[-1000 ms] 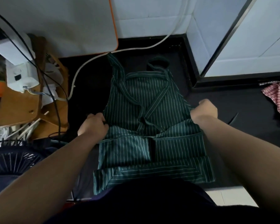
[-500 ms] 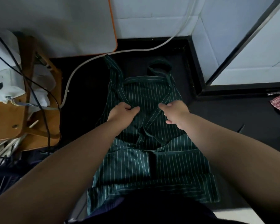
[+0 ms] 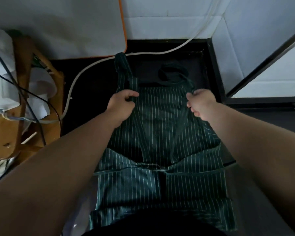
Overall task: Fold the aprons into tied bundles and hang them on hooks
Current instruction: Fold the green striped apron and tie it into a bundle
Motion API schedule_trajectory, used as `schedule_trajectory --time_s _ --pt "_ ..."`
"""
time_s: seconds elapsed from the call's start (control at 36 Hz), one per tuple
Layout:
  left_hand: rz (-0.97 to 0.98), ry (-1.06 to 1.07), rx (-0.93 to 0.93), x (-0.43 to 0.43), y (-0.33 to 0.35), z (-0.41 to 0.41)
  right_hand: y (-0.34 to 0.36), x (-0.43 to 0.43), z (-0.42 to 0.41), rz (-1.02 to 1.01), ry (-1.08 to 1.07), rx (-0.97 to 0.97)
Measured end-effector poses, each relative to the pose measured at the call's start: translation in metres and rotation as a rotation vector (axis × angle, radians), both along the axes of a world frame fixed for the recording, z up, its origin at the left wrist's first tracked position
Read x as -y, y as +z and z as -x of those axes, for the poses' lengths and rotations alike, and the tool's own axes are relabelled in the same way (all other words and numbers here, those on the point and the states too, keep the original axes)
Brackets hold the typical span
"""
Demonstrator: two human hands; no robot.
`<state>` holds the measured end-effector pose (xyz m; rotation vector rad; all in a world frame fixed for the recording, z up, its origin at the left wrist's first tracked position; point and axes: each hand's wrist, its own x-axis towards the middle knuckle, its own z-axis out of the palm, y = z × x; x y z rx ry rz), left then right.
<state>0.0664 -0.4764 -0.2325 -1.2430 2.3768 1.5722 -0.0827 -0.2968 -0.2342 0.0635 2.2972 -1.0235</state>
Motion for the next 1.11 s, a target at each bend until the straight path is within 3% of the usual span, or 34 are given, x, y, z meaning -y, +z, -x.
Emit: schedule_trajectory --time_s 0.31,0.5,0.83,1.0,1.11 --pt "0.112 -0.144 0.116 0.009 -0.008 -0.004 -0.005 0.002 -0.006 0.012 -0.025 -0.096" --pt "0.373 -0.278 0.013 -0.021 0.006 -0.045 0.010 -0.033 -0.056 0.005 0.349 -0.283" --pt "0.412 -0.268 0.013 -0.085 0.020 -0.144 0.011 -0.105 -0.149 -0.067 0.517 -0.502" --pt "0.440 -0.251 -0.045 -0.121 0.013 -0.174 0.004 -0.150 -0.184 -0.212 0.996 -0.568" --pt "0.511 -0.387 -0.034 -0.147 0.006 -0.203 -0.009 -0.178 -0.206 -0.233 1.114 -0.612"
